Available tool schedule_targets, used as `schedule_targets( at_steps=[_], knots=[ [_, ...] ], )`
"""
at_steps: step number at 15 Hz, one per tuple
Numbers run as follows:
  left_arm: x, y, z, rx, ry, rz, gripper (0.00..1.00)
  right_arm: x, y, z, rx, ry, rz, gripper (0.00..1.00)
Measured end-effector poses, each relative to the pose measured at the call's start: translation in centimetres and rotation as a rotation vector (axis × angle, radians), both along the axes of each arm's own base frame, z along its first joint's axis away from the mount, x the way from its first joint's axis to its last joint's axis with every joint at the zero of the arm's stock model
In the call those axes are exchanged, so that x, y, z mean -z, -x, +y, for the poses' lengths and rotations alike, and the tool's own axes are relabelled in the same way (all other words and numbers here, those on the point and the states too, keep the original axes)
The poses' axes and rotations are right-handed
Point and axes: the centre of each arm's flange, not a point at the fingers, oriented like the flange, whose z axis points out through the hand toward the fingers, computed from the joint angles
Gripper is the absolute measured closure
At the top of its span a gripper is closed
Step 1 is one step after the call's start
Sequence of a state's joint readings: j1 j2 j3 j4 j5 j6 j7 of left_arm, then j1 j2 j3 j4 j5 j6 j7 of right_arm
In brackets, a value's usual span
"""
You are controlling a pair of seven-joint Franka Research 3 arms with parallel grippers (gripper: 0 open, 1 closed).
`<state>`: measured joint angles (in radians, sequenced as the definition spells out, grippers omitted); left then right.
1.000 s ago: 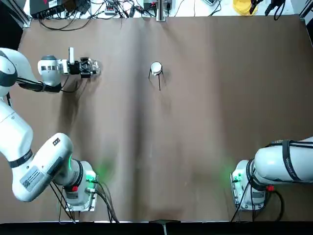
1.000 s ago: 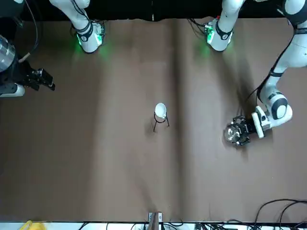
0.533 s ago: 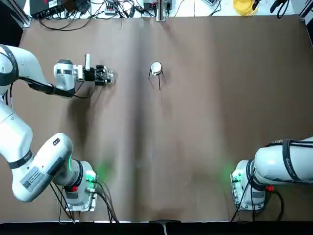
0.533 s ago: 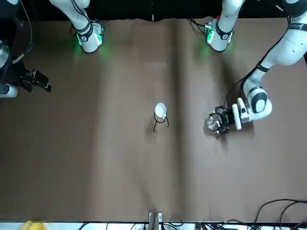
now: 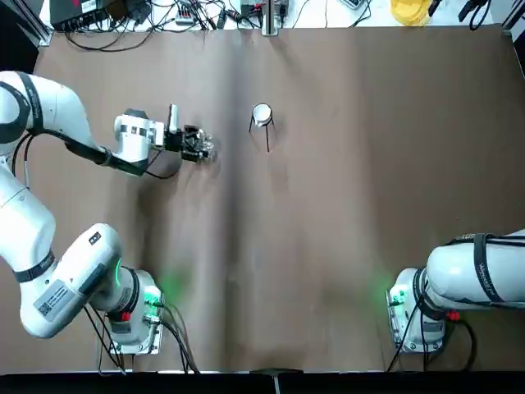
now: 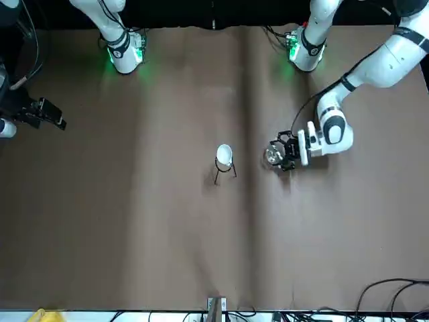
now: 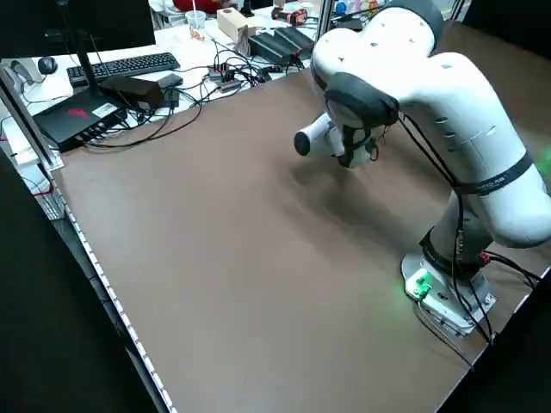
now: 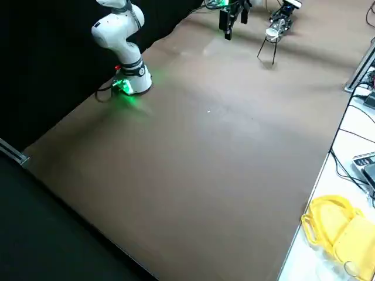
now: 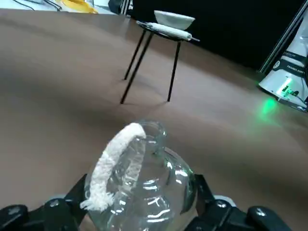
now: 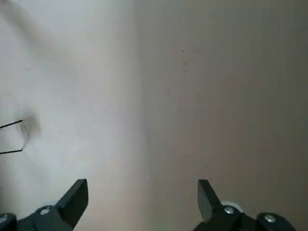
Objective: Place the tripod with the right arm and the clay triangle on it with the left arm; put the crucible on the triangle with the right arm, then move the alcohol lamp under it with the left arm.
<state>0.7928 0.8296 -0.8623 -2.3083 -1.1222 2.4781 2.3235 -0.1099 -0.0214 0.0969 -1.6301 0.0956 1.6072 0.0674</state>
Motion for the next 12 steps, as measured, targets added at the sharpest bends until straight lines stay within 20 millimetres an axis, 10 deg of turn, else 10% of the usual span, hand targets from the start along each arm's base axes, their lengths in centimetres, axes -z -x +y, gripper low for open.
schedule_targets(
  at_steps=[12],
  knots=[
    [-1.6, 3.7, -13.2, -0.004, -0.004, 0.022, 0.12, 0.0, 0.0, -1.4, 0.025, 0.000, -0.006, 0.00]
  ],
)
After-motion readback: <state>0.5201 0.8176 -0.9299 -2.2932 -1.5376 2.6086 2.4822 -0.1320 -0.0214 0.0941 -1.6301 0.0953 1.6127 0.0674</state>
